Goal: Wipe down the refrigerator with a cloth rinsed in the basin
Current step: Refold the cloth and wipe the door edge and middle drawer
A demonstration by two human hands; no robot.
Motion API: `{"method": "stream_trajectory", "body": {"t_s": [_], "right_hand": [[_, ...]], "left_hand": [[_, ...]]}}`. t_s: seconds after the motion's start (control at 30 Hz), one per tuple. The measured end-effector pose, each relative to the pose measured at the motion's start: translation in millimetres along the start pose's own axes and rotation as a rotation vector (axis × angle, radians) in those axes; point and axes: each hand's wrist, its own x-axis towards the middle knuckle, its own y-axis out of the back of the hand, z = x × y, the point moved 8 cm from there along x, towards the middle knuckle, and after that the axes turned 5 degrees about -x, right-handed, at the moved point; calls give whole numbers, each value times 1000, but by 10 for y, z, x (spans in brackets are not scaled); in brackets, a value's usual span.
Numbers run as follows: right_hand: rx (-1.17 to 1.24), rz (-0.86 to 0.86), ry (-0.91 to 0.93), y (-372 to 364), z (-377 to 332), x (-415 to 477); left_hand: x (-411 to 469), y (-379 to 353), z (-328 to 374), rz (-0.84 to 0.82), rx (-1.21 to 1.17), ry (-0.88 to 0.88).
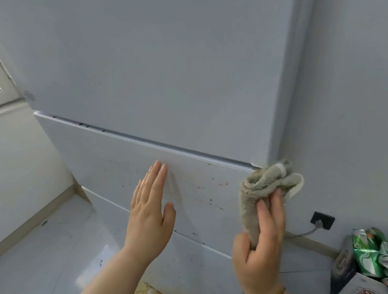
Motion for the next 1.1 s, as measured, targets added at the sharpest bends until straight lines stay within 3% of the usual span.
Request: {"method": "stream_trajectory", "body": {"t_s": [0.23, 0.5, 0.7, 0.9, 1.1], "right_hand": [[-613, -62, 303, -746, -291, -118], [-893, -213, 462, -1713, -758, -58], [-884, -355, 670, -2472, -1209, 168], [-863, -346, 610, -2686, -1438, 222], [-662, -394, 404, -2549, -1607, 420]], "left_hand": [[271, 382, -947, -31, -277, 140], [612, 1031, -2361, -22, -464, 428], [979, 1484, -3113, 167, -570, 624], [1383, 1488, -3207, -3, -933, 688], [1509, 1512, -3250, 16, -922, 687]]}}
